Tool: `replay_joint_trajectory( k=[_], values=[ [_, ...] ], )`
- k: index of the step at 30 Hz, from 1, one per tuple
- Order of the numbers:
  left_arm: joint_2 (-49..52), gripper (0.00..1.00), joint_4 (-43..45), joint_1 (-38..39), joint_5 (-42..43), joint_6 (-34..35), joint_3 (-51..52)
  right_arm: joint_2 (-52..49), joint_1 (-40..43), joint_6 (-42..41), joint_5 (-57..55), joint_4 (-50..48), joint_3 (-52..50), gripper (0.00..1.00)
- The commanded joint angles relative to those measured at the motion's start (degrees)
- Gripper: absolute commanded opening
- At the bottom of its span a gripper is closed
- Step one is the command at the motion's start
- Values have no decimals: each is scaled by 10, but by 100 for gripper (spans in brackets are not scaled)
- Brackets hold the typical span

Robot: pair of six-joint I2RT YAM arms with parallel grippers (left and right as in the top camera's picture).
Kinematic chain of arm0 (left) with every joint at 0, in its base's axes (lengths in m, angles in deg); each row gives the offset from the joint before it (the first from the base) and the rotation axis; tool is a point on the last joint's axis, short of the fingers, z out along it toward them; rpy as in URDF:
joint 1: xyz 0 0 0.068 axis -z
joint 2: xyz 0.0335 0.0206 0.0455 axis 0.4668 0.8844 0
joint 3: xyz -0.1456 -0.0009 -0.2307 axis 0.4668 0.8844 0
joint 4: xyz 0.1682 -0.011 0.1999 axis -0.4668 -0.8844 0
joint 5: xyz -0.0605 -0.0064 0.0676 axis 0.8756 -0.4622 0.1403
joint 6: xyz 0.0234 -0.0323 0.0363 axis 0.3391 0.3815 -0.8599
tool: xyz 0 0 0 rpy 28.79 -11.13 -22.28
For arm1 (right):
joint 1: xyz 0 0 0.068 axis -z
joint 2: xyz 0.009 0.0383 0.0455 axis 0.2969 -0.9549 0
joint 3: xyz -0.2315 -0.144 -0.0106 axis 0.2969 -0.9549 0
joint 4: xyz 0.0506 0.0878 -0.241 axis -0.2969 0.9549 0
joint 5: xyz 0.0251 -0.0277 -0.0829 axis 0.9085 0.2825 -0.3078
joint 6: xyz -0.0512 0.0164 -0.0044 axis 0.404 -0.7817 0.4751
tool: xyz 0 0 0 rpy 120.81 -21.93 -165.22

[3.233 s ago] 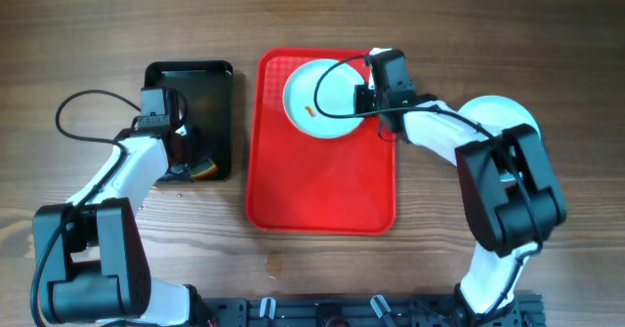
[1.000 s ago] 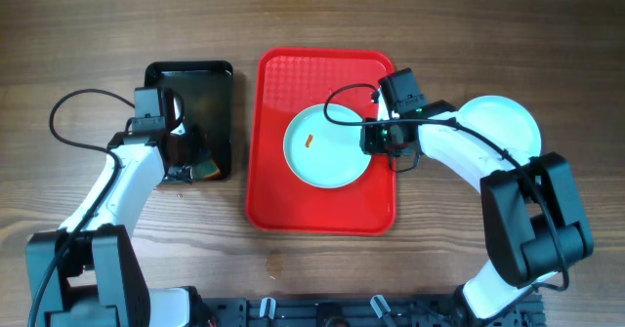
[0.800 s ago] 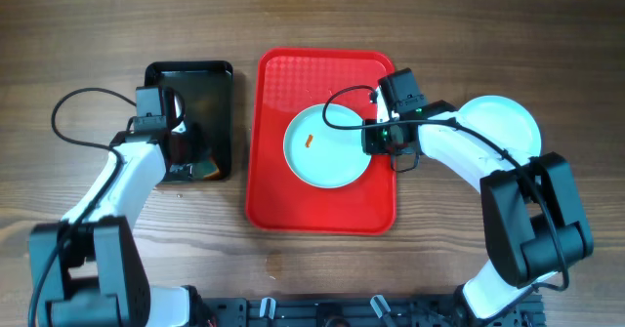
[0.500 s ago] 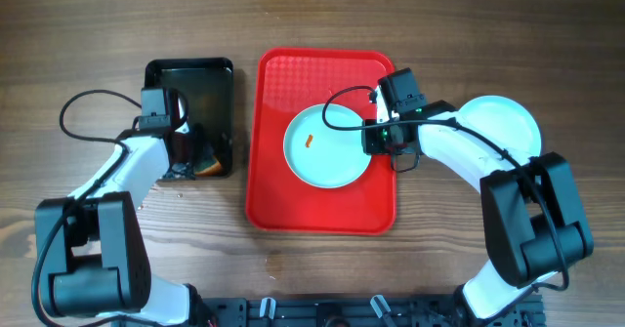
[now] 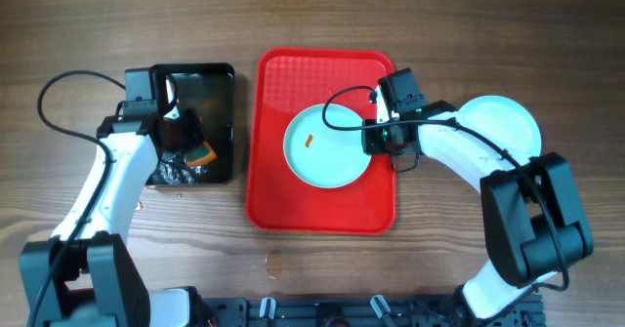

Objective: Clean dirty plates on tray and stack at the side
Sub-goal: 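Carry the sponge from the black tray to the plate with the left gripper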

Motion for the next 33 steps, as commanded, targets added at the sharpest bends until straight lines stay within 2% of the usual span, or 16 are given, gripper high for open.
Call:
replay_joint_trajectory(
  k=[1,4,9,11,15,19,21,25,28,29,33],
  values=[
    [30,4,60,0,-20,-11,55,4,1,12,-10,0,0,26],
    [59,4,99,0,-18,-7,88,4,1,13,-10,3,0,25],
    [72,4,82,0,-16,-7,86,4,1,72,-16,3,0,22],
    [64,4,61,0,0,-7,72,4,1,71,-25,4,0,22],
    [29,4,-1,0,51,-7,18,4,1,66,-24,6,0,19],
    [-10,4,-17,16,151,-7,-32,4,1,50,-24,6,0,15],
    [-21,4,-1,39,183,-5,-41,4,1,50,-24,6,0,15],
    [-13,4,48,115,186,9,-40,4,1,50,-24,7,0,13],
    [8,4,94,174,180,8,-40,4,1,50,-24,10,0,6],
    [27,4,127,214,175,8,-40,4,1,50,-24,10,0,5],
    [68,4,166,278,148,8,-40,4,1,50,-24,10,0,4]
  ],
)
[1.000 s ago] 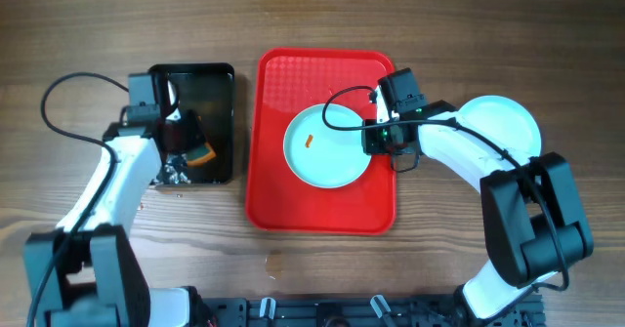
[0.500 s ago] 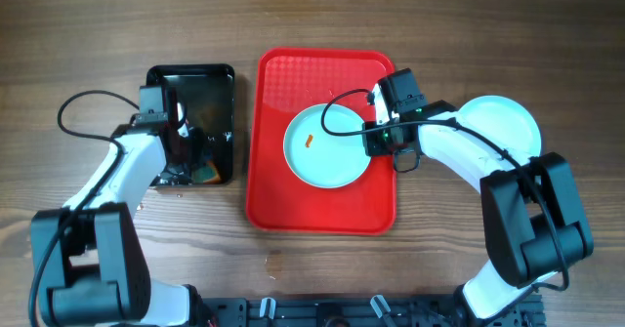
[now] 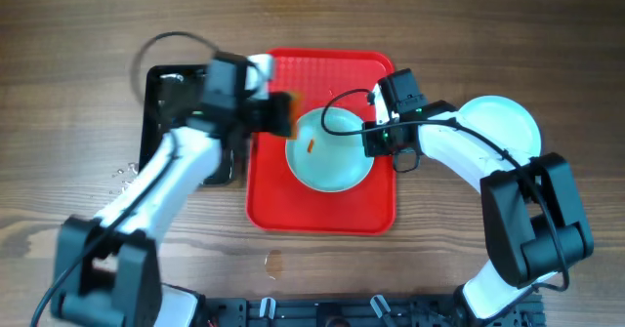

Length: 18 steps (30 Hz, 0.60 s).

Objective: Clean dirty plates on tray and stack at the side
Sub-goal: 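Carry the sponge from the black tray to the plate with the left gripper, then scrub the plate with the sponge in the left gripper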

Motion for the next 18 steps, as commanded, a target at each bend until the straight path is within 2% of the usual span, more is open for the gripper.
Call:
replay_joint_trajectory(
  k=[1,5,12,18],
  values=[
    [49,4,26,64,-12,3,-2,4,1,1,-11,4,0,4],
    [98,4,60,103,-14,11,-2,4,1,1,-11,4,0,4],
    [153,4,63,115,-7,96,-2,4,1,0,-11,4,0,4],
    [193,4,63,116,-3,96,-2,4,1,0,-11,5,0,4]
  ],
)
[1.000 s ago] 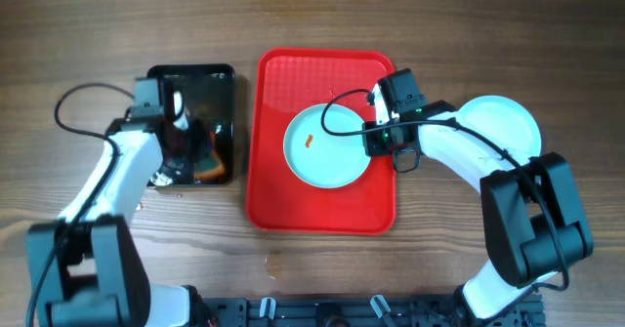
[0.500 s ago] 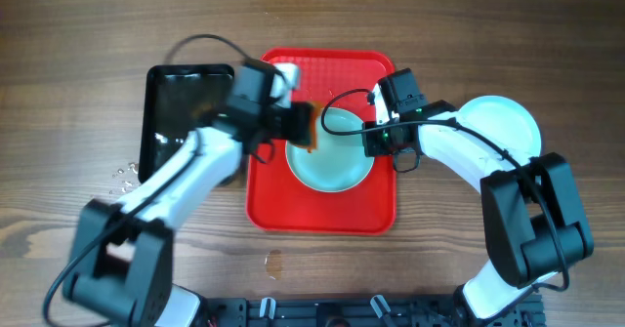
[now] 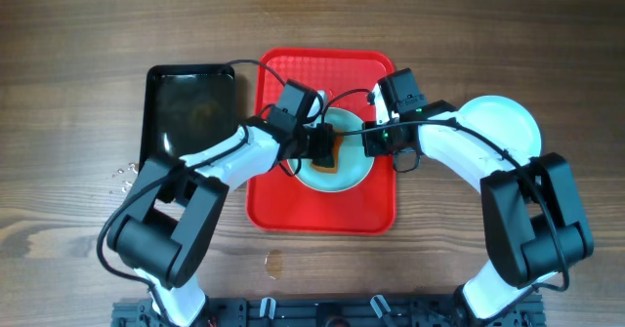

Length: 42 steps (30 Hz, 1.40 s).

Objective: Clean dirty plates on tray and stack at the side
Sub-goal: 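Scrub the plate with the sponge in the left gripper, then return the sponge to the black tray with the left gripper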

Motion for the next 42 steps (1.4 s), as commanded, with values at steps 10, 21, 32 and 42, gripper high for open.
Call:
replay_joint_trajectory(
  k=[10,21,32,42],
  values=[
    [36,4,-101,-5,-115,13,-39,4,1,-12,-12,30,0,4],
    [36,4,-179,-2,-306,-35,-51,4,1,-29,-18,37,0,4],
    [36,4,-272,-9,-397,-12,-95,4,1,-30,-18,43,0,4],
    [-27,4,-341,-52,-329,17,-164,4,1,-52,-63,63,0,4]
  ],
)
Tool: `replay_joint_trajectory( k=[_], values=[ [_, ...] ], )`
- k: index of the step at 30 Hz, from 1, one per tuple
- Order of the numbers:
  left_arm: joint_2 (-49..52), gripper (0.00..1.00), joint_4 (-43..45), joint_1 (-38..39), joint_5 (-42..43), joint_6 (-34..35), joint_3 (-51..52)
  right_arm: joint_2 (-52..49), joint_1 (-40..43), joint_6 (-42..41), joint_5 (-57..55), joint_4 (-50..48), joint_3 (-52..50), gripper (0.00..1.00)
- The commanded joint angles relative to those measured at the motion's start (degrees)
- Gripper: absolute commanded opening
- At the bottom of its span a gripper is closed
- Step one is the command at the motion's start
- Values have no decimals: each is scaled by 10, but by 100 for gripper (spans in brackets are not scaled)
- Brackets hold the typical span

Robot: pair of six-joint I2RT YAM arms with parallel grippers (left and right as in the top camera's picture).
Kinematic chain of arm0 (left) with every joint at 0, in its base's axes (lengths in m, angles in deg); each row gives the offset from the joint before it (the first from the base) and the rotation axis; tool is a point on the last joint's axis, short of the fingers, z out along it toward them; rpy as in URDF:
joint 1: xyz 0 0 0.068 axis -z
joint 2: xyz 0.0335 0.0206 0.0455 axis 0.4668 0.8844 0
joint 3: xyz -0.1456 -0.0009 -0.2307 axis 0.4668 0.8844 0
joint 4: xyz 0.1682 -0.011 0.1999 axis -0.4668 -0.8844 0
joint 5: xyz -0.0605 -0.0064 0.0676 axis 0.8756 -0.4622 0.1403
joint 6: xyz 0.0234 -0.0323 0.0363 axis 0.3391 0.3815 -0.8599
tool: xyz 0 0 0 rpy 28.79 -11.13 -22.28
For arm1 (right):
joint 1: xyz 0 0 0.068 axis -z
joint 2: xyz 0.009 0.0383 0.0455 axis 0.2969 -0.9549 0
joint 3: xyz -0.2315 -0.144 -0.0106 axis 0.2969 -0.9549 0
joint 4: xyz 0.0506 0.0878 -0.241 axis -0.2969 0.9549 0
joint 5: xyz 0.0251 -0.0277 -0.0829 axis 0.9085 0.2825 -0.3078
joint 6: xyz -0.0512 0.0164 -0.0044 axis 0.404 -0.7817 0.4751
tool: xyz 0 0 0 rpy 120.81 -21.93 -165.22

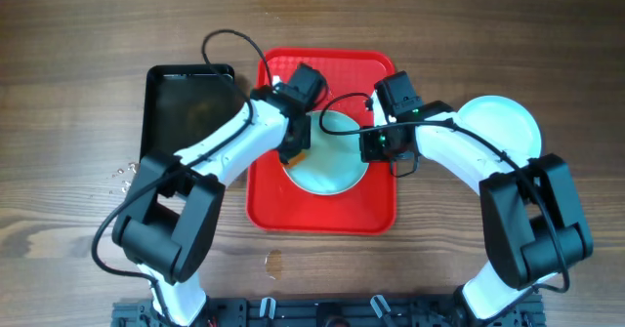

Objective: Clean dirty plates on tray and stack at the side
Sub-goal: 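Return the sponge to the black tray with the left gripper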

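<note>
A pale blue plate [332, 163] lies on the red tray [322, 215]. My left gripper [296, 152] is over the plate's left edge, shut on an orange sponge [300, 156] that presses on the plate. At the plate's right rim my right gripper [375, 143] is closed on the edge. The left arm hides the plate's upper left part, and no orange smear shows on the bare part. A second pale blue plate [506, 124] rests on the table to the right of the tray.
A black basin [188, 112] stands left of the tray, dark and wet inside. A few water drops [122, 170] lie on the wood by its lower left corner. Cables loop over the tray's top edge.
My left gripper with the sponge has shifted from the middle of the plate to its left edge. The right gripper has stayed on the right rim.
At first my left gripper held the sponge in the black basin while the right held the plate's rim, an orange smear showing on the plate. Then the sponge was at the tray's upper left, then on the plate's middle, now at its left edge.
</note>
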Motion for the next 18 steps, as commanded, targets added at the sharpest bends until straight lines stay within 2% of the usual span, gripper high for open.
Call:
replay_joint_trajectory(
  k=[1,5,13,18],
  values=[
    [-50,4,-11,-57,-12,17,-10,2,10,-6,-82,18,-4,4],
    [-106,4,-36,-117,49,10,-10,2,10,-5,-82,18,-4,5],
    [-138,4,-69,-236,51,-81,-7,14,10,70,-80,13,9,4],
    [-127,4,-30,-294,51,-87,32,56,1,84,-104,17,26,4]
  ],
)
